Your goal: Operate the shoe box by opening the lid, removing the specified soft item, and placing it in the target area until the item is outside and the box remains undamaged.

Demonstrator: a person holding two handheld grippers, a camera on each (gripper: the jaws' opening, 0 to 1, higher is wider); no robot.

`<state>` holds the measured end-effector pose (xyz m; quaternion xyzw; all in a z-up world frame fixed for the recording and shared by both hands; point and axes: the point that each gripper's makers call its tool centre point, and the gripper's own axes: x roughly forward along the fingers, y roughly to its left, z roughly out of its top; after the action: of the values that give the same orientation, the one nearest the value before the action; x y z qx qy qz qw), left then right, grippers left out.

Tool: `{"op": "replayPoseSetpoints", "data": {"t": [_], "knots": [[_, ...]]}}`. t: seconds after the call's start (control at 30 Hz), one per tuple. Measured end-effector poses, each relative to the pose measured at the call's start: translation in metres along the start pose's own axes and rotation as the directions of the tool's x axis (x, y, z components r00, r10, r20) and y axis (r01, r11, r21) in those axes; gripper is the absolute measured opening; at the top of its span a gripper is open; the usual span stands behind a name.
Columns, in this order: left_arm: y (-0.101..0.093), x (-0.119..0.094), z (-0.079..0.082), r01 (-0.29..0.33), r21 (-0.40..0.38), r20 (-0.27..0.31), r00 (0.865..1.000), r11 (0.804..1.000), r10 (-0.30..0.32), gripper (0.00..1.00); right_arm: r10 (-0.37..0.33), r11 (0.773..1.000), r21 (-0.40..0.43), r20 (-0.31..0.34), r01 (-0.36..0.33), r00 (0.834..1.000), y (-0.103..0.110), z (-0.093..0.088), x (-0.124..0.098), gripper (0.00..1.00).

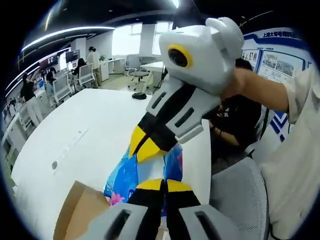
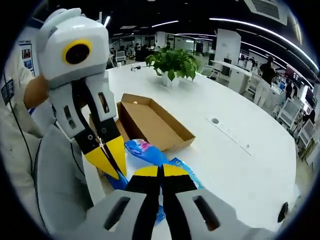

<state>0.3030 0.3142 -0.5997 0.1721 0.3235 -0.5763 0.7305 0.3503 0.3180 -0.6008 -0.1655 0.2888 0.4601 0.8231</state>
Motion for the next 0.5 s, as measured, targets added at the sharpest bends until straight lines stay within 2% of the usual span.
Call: {"op": "replayPoseSetpoints", "data": {"t": [0.23, 0.5], "knots": [[-0.006, 0.022, 0.013, 0.029, 0.023, 0.013, 0.999, 0.999, -0.029, 0.0, 0.003, 1.0, -0.018, -0.031, -0.003, 1.0, -0.015, -0.016, -0.012, 0.0], [-0.01, 0.046, 0.034, 0.071, 0.054, 0.029, 0.997, 0.996, -0.072, 0.0, 0.021, 0.999, -0.036, -0.05, -0.023, 0.999, -0.035, -0.026, -0.032, 0.0]]}}
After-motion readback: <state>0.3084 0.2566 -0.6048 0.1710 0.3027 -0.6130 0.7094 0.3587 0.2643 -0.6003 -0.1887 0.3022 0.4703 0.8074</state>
